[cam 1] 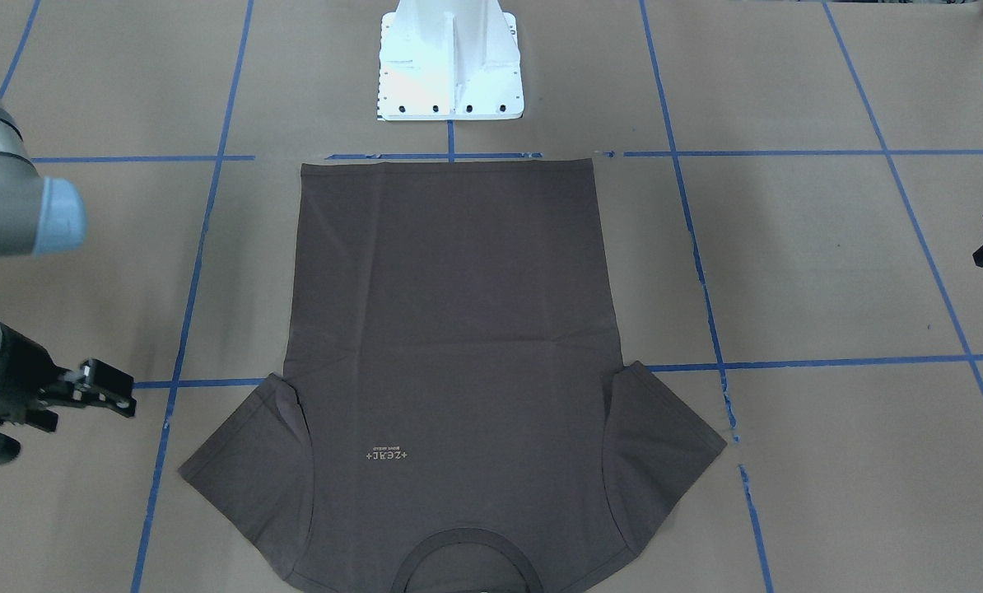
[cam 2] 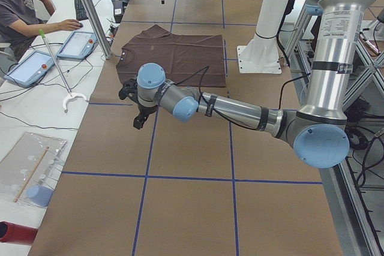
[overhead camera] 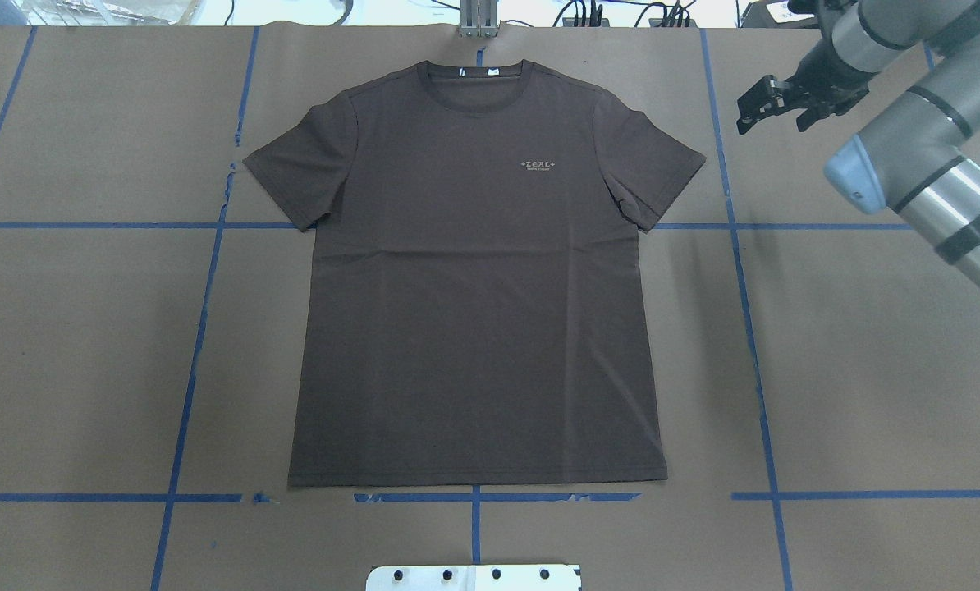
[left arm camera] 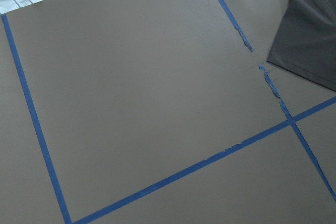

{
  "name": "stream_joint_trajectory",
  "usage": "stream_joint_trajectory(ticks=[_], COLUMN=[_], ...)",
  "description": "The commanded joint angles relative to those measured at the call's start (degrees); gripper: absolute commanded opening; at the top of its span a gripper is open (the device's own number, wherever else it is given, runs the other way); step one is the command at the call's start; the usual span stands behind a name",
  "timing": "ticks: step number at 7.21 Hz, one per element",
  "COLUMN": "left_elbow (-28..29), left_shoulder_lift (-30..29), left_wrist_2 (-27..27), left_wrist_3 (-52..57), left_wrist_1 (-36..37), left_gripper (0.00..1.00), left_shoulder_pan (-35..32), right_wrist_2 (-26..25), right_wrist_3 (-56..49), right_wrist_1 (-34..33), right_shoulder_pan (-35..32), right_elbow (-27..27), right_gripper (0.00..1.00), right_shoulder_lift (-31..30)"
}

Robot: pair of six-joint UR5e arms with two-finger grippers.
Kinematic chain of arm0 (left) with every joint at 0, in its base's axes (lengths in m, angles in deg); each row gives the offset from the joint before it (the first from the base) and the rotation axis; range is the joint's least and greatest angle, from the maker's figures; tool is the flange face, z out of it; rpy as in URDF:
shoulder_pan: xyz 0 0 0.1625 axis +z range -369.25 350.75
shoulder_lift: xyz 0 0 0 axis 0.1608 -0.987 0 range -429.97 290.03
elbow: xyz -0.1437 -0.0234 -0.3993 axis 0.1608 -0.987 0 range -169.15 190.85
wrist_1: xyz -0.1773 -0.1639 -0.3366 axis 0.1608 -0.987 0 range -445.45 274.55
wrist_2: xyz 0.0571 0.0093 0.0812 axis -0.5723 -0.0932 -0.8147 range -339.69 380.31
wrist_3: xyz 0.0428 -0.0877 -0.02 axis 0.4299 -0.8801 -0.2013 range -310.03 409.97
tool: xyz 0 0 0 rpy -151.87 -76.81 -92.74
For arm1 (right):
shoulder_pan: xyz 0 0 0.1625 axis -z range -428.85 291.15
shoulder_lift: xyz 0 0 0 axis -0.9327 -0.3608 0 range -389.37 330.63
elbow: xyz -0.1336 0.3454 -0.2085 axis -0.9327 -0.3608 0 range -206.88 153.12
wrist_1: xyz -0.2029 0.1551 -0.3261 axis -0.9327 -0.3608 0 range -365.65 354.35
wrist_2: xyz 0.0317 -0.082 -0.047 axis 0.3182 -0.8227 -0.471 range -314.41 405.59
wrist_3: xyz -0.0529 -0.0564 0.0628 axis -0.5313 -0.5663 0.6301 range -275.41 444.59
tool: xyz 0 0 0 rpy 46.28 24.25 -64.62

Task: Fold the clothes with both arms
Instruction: 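Move the right gripper in toward the shirt sleeve nearest it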

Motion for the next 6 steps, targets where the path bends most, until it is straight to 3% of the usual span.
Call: stream_joint_trajectory(ticks=[1, 6], left_elbow=[0.29, 0.29], left_shoulder_lift=[-0.32, -0.32], left_wrist_2=[-0.80, -0.72], left_wrist_3=[-0.75, -1.46], left_wrist_1=[-1.40, -1.67], left_gripper=[1.00, 1.00], left_shoulder_pan=[0.21, 0.21], right_wrist_2=[-4.95, -7.08], right_wrist_3=[1.15, 4.84], right_wrist_1=[9.68, 9.87], right_shoulder_pan=[2.63, 7.47], right_elbow=[-14.03, -17.05], right_gripper=[1.00, 0.94], right_shoulder_lift=[7.25, 8.15])
